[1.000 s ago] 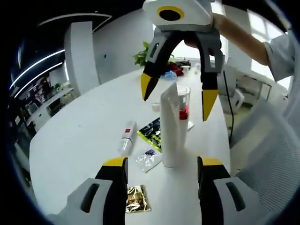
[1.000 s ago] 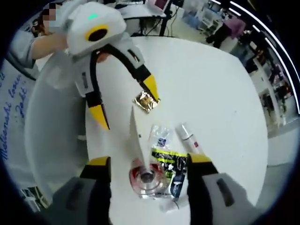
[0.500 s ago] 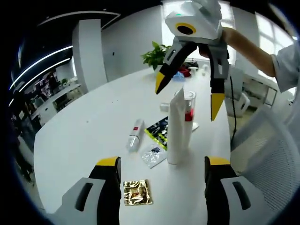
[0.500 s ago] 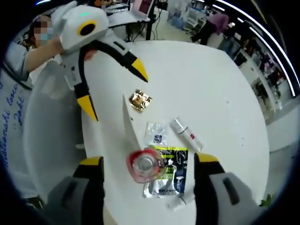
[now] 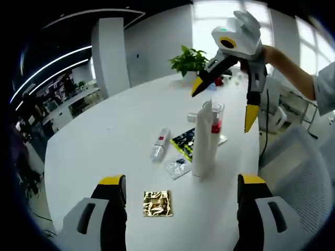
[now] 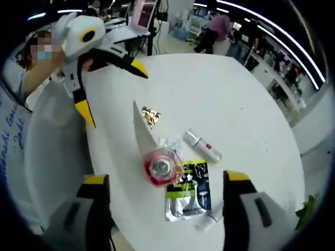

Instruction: Arrange the skincare products in the storage area until every visible bottle or jar stands upright without overlapping.

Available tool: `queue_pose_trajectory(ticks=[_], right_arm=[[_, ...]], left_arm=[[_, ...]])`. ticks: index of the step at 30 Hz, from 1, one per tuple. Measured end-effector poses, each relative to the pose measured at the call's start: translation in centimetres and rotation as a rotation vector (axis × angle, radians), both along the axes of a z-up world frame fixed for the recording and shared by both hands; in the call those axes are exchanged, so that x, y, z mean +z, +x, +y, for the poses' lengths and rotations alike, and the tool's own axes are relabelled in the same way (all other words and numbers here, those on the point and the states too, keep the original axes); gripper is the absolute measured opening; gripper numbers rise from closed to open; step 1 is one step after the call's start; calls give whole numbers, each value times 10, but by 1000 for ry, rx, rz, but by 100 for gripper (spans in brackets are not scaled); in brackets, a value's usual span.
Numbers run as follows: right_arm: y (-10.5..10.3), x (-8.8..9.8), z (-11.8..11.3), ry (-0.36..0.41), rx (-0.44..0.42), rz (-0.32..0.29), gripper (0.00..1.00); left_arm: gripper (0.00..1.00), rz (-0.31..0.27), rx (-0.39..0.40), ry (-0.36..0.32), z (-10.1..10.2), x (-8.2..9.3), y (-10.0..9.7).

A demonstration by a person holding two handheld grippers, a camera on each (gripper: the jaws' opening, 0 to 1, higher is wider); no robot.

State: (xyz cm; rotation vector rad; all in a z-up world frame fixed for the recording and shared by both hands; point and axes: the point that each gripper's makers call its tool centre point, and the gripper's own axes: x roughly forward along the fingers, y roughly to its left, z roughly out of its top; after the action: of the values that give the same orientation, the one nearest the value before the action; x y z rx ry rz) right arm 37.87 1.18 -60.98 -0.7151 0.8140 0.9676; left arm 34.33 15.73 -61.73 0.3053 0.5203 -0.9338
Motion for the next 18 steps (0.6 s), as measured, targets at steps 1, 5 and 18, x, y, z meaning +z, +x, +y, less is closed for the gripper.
queue_pose_trajectory(ticks=[1,5,18], right_arm=[[-1,1,0,8,-9,-5,92],[-14,2,0,44,-38,-17,93],[-50,-3,-6,124,-122,-49,99]], left_arm=[[88,-1,3,2,1,0,-1],[90,-9,11,7,6,3,-4],[96,8,39,7,18,1,-14]])
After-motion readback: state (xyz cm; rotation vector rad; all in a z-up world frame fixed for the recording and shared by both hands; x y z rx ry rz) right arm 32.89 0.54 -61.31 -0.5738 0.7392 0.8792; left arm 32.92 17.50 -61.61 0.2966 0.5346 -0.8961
